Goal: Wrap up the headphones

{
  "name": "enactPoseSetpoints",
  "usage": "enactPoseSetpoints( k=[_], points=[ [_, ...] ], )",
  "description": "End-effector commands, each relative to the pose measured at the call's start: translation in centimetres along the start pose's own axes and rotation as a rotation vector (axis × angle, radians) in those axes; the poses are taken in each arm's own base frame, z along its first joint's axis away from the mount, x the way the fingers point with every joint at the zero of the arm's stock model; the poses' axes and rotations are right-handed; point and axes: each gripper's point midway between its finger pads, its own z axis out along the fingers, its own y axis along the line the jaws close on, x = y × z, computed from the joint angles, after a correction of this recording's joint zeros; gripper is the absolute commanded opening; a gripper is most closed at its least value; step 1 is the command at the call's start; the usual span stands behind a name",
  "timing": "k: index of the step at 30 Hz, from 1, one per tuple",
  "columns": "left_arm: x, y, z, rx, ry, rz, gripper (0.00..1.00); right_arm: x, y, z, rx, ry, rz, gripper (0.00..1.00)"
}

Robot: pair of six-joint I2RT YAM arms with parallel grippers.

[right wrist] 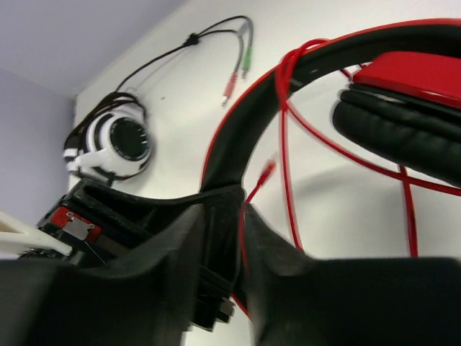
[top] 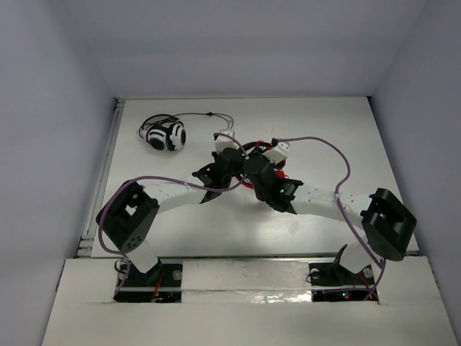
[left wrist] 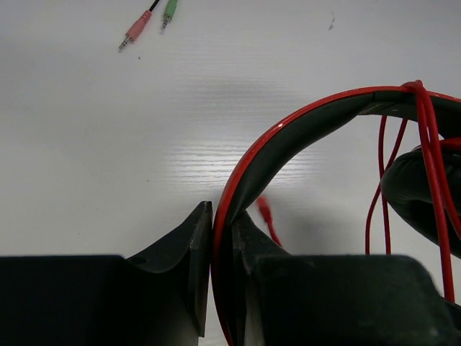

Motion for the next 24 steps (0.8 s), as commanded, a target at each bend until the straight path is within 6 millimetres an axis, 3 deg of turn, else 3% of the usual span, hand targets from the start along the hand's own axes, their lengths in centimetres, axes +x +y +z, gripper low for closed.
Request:
enactPoseSetpoints(
  k=[1,6,11,14,15,17,18,20,21,23,24],
  points=[
    [-3.8,-2.9,0.1,0.081,-0.07,-0.066,0.0,-1.0,1.1,-0.5,0.006,0.001,0.01,0.42],
    [-3.8,-1.7,1.4,0.096,-0.042,-0.111,0.0,-1.5,0.9,-1.3,0.015,0.023,-0.008,0.47],
    [-4.3,-1.1,1.7,0.116,-0.023,-0.126,0.0,-4.4,-0.2,-3.0,0.028,-0.038,0.013,0.44],
    [-5.6,-0.6,1.8,0.111,-0.033,-0.117,0.0,-5.9,-2.1,-4.0,0.078,-0.082,-0.014,0.4],
    [-5.6,-0.7,1.7,0.111,-0.025,-0.106,0.0,-6.3,-2.8,-4.3,0.095,-0.094,-0.025,0.37],
    [-6.6,-1.4,1.8,0.128,-0.035,-0.086,0.0,-6.5,-3.9,-4.8,0.113,-0.101,-0.046,0.13],
    [-5.9,-1.2,2.3,0.108,-0.007,-0.067,0.0,-7.5,-4.9,-5.2,0.137,-0.124,-0.045,0.01],
    [-6.7,-2.0,2.6,0.13,-0.018,-0.067,0.0,-8.0,-5.9,-5.9,0.148,-0.136,-0.051,0.0],
    [-6.1,-2.0,3.0,0.129,-0.001,-0.057,0.0,-7.7,-7.2,-6.2,0.16,-0.134,-0.081,0.0],
    [-6.0,-2.4,3.6,0.13,0.006,-0.053,0.0,-9.4,-7.8,-7.8,0.129,-0.159,-0.044,0.0],
    [-5.1,-2.2,4.2,0.123,0.025,-0.05,0.0,-9.0,-8.7,-8.3,0.115,-0.141,-0.085,0.0]
  ],
)
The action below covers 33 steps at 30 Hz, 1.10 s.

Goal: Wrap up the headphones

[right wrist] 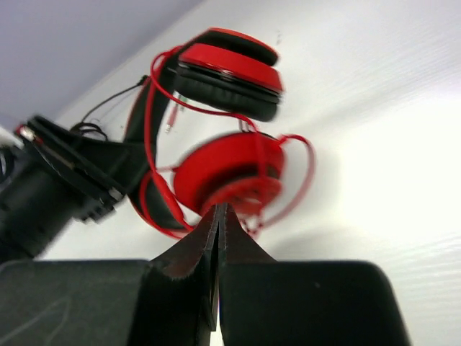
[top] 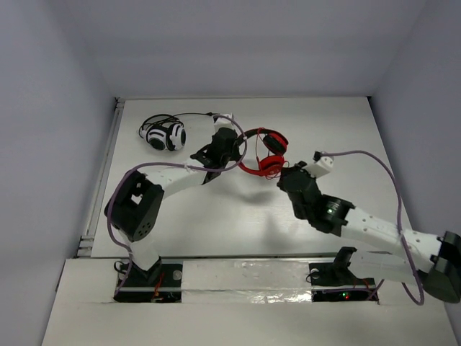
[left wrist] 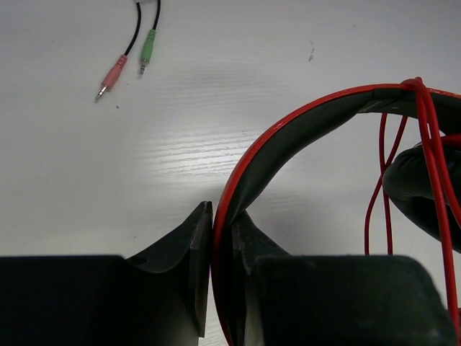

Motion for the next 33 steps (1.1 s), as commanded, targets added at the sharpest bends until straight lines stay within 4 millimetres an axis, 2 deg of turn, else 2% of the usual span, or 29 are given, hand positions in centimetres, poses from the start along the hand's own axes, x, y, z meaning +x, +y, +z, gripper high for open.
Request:
enactPoseSetpoints(
  k=[1,3,4,9,10,11,12,14,15,17,18,19,20,21,22,23,24,25,26,27,29,30,32,33],
  points=[
    [-1.6,-2.2,0.9,0.063,-0.037,-0.026,0.0,-3.3,-2.6,-2.1,-0.007,-0.075,-0.015,0.0],
    [-0.4,-2.1,1.7,0.065,-0.017,-0.025,0.0,-3.7,-3.9,-3.0,-0.004,-0.063,-0.032,0.03],
    [-0.1,-2.1,2.0,0.063,-0.01,-0.029,0.0,-4.8,-4.3,-3.9,-0.026,-0.073,-0.016,0.05],
    [2.1,-1.4,3.2,0.043,0.038,-0.016,0.0,-6.4,-6.9,-6.6,-0.049,-0.055,0.005,0.07],
    [2.4,-1.3,3.2,0.039,0.042,-0.014,0.04,-6.6,-7.1,-7.0,-0.054,-0.05,0.035,0.07],
    [2.5,-1.1,3.2,0.033,0.044,-0.01,0.08,-6.7,-7.1,-7.3,-0.074,-0.044,0.044,0.08],
    [2.1,-0.9,2.9,0.023,0.033,-0.009,0.19,-7.3,-7.1,-7.9,-0.106,-0.046,0.068,0.08],
    [2.3,-0.7,2.3,0.012,0.028,0.001,0.33,-7.7,-7.2,-8.4,-0.118,-0.046,0.1,0.1],
    [1.2,-0.7,1.6,0.01,0.005,-0.006,0.51,-8.2,-7.2,-8.7,-0.132,-0.052,0.112,0.13],
    [0.3,-0.3,0.5,-0.001,-0.024,-0.008,0.65,-8.7,-6.9,-9.0,-0.146,-0.054,0.119,0.22],
    [-1.6,-0.9,-1.2,0.016,-0.07,-0.015,0.76,-9.4,-6.5,-9.4,-0.157,-0.057,0.129,0.26],
    [-2.3,-0.8,-2.0,0.018,-0.086,-0.015,0.93,-9.7,-6.2,-9.5,-0.166,-0.056,0.131,0.32],
    [-3.5,-0.8,-3.1,0.02,-0.114,-0.021,0.99,-10.1,-6.1,-9.7,-0.171,-0.061,0.135,0.44],
    [-5.6,-1.1,-5.4,0.034,-0.168,-0.03,0.99,-11.1,-5.7,-10.1,-0.18,-0.07,0.148,0.58],
    [-6.6,-1.0,-6.6,0.042,-0.196,-0.039,0.99,-11.6,-5.6,-10.4,-0.182,-0.075,0.154,0.58],
    [-7.6,-0.9,-7.9,0.051,-0.23,-0.054,0.99,-12.2,-5.4,-10.6,-0.188,-0.08,0.16,0.73],
    [-10.0,-1.5,-10.9,0.098,-0.303,-0.086,0.99,-12.6,-5.4,-10.8,-0.188,-0.084,0.145,0.84],
    [-10.1,-1.1,-11.9,0.107,-0.318,-0.09,0.99,-13.8,-5.0,-11.4,-0.204,-0.096,0.163,0.99],
    [-10.9,-1.0,-13.2,0.119,-0.343,-0.106,0.99,-14.3,-4.9,-11.7,-0.207,-0.099,0.161,1.0],
    [-12.3,-0.8,-15.6,0.141,-0.381,-0.131,0.99,-14.7,-5.0,-11.9,-0.205,-0.099,0.151,1.0],
    [-13.2,-0.3,-17.6,0.15,-0.407,-0.153,0.99,-16.2,-4.8,-12.8,-0.225,-0.11,0.17,1.0],
    [-14.0,0.0,-19.6,0.173,-0.433,-0.165,0.99,-16.4,-4.8,-13.1,-0.231,-0.112,0.157,1.0],
    [-14.3,0.2,-21.2,0.202,-0.455,-0.161,0.99,-17.2,-4.9,-13.6,-0.24,-0.117,0.17,1.0],
    [-15.2,0.3,-23.0,0.232,-0.497,-0.174,0.99,-17.3,-5.0,-13.8,-0.245,-0.121,0.173,1.0]
  ],
)
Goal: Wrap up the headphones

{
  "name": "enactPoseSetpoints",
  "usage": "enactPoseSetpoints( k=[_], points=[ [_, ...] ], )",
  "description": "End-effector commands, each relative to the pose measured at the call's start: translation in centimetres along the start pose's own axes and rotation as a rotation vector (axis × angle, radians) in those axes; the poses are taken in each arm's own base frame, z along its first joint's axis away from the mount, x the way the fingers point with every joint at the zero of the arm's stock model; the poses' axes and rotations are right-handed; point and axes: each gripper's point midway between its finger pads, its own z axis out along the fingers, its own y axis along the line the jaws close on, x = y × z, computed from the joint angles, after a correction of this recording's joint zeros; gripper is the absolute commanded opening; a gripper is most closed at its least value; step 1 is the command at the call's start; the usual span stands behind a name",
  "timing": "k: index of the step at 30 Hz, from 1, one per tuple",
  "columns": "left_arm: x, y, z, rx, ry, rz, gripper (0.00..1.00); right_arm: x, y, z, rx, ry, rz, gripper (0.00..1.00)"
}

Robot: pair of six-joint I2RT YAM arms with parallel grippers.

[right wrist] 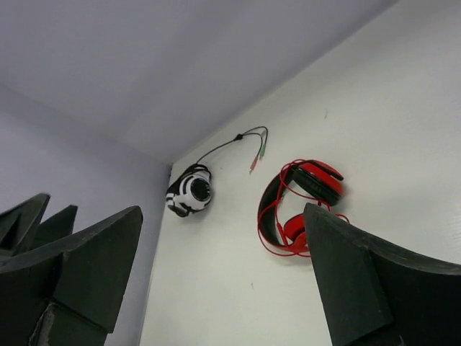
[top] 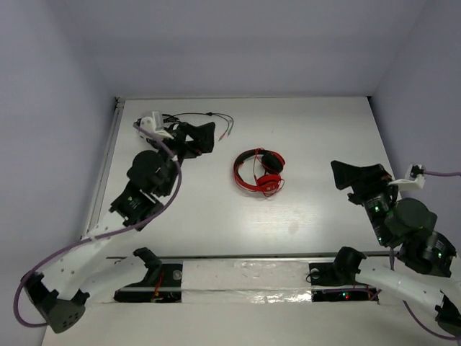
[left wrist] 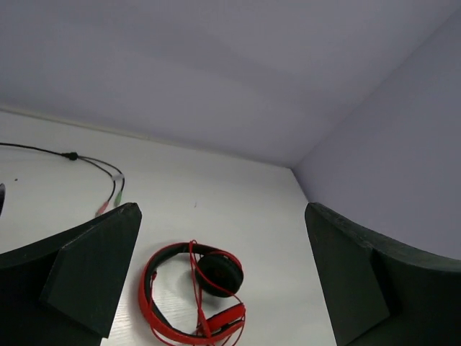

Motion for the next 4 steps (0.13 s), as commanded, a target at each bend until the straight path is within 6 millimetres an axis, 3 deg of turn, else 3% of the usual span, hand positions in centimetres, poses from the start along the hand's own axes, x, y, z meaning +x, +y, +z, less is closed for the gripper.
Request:
enactPoseSetpoints(
  k=[1,4],
  points=[
    [0.85,1.18,-1.92,0.004,0.027,0.036,0.99,-1.39,-0.12,-0.9,-0.011,-0.009,-0.02,1.0],
    [0.45,1.61,-2.8,-0.011,0.029,0.029,0.99,-1.49,0.19,-1.12,-0.042,-0.009,-0.019,1.0]
  ],
)
